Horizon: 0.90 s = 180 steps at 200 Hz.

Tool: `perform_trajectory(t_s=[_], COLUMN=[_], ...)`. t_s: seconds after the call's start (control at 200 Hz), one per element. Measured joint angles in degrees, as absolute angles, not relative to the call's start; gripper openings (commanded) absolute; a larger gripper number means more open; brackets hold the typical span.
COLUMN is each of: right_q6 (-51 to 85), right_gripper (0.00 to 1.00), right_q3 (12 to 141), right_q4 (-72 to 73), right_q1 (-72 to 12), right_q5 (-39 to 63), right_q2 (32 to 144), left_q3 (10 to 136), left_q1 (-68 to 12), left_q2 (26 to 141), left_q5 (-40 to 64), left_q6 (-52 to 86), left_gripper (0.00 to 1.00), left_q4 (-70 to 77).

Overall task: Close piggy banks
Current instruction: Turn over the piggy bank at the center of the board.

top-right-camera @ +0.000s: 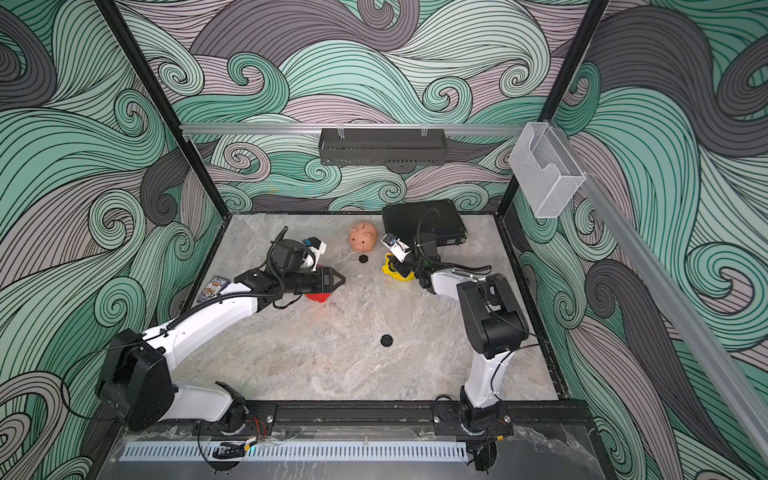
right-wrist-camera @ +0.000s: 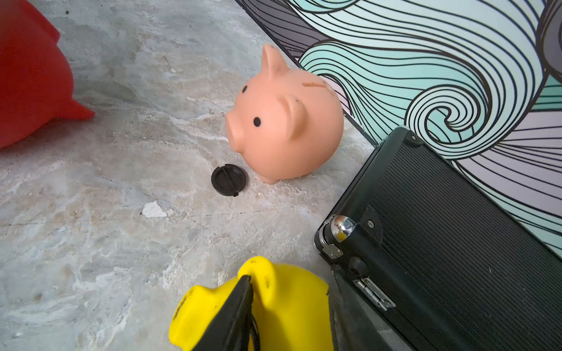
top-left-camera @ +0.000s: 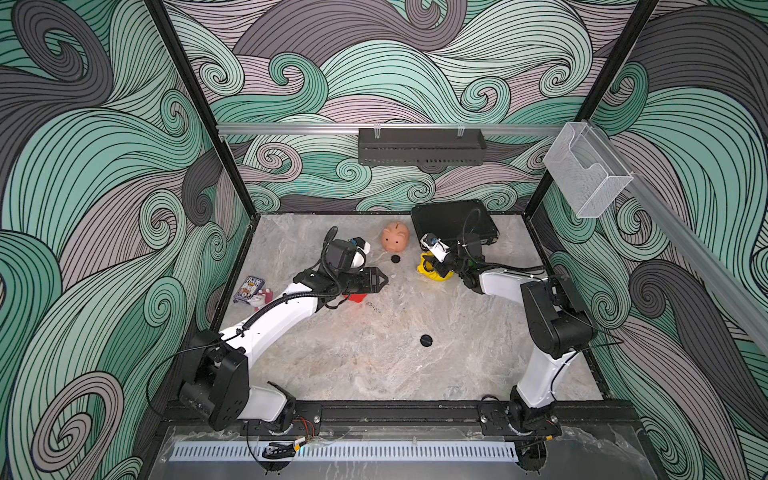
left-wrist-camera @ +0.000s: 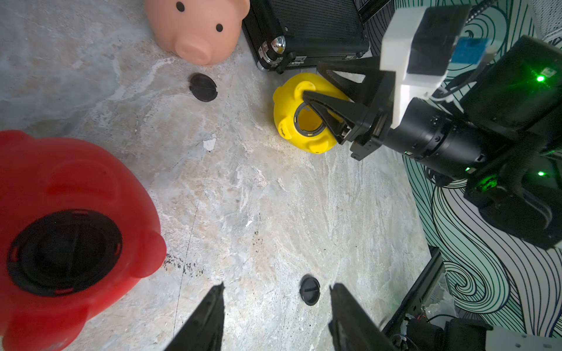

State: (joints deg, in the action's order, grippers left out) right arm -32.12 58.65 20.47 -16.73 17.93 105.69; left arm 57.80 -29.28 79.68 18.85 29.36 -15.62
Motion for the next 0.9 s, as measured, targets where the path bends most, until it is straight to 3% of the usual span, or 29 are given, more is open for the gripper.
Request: perform_trajectory(t_s=[0.901], right_q6=[-17.21], right_gripper=[0.42], right_q3=[73.76], right_q4=[-7.4], right_q1=[-13.3], right_q5=[16.49], right_q2=[108.27], left_q3=[56.88], left_q1=[-29.28], left_q2=[81.8], left_q5=[20.88], left_q6=[28.88], left_gripper=[0.56], left_q4=[-15.38])
